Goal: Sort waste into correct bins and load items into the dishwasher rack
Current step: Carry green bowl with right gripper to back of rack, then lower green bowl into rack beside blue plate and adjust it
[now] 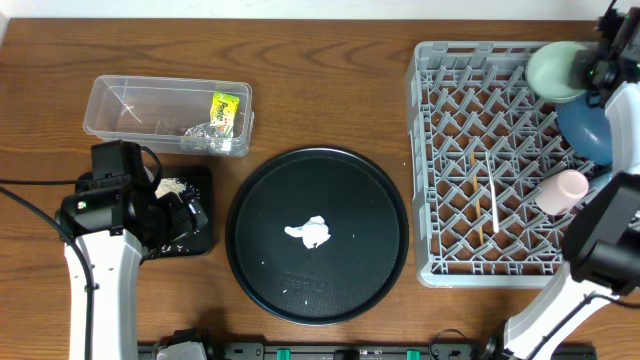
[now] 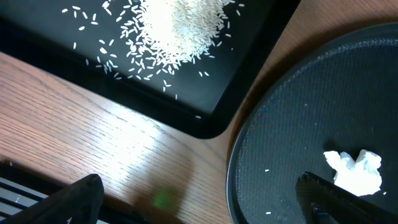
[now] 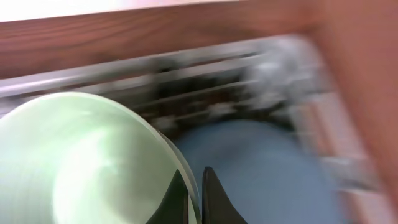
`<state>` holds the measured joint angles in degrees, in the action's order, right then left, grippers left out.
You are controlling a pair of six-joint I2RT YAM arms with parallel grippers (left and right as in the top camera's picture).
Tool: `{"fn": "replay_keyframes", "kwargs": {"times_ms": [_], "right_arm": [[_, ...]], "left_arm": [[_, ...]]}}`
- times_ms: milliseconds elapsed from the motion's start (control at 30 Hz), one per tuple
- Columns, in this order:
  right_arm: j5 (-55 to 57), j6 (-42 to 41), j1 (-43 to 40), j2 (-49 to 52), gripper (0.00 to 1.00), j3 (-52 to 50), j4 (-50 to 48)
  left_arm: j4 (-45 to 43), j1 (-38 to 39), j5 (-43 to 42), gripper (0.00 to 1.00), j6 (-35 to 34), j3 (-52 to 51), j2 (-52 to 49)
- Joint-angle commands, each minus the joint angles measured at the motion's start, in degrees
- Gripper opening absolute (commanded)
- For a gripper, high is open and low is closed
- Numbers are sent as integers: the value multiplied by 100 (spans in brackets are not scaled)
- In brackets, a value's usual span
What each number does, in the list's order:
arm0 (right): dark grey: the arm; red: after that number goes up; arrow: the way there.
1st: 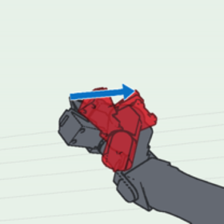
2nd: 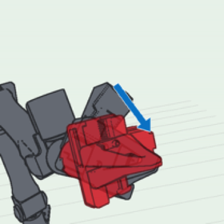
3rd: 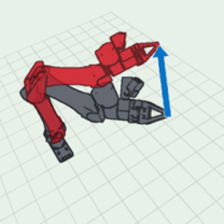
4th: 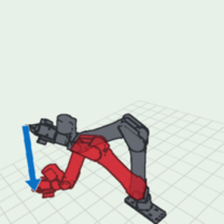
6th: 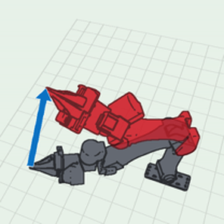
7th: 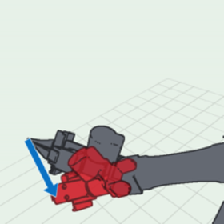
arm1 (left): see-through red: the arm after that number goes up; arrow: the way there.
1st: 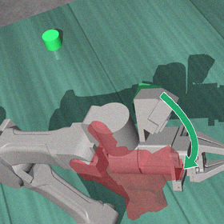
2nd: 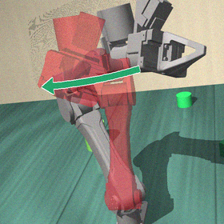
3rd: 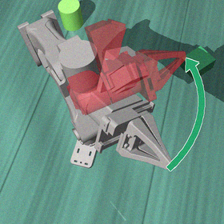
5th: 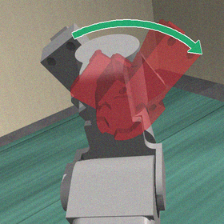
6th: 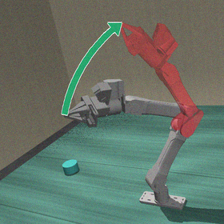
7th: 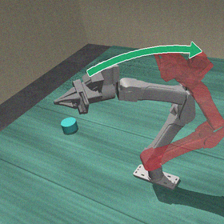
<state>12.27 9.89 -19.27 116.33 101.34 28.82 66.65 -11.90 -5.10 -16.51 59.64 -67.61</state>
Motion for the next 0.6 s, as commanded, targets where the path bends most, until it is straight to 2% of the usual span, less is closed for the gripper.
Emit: {"fn": "replay_keyframes", "kwargs": {"times_ms": [0,67,200,333,567], "right_arm": [[2417,560,289,-378,1,210,-90],[3112,785,490,-380,1,210,-98],[3803,951,981,-372,1,201,-98],[4131,957,1333,-372,1,199,-138],[4472,1751,1480,-372,1,42,-216]], "left_arm": [[15,-31,109,100,-35,59,11],[15,-31,109,100,-35,59,11],[15,-31,109,100,-35,59,11],[20,-31,109,100,-33,59,11],[22,-31,109,100,-33,59,11]]}}
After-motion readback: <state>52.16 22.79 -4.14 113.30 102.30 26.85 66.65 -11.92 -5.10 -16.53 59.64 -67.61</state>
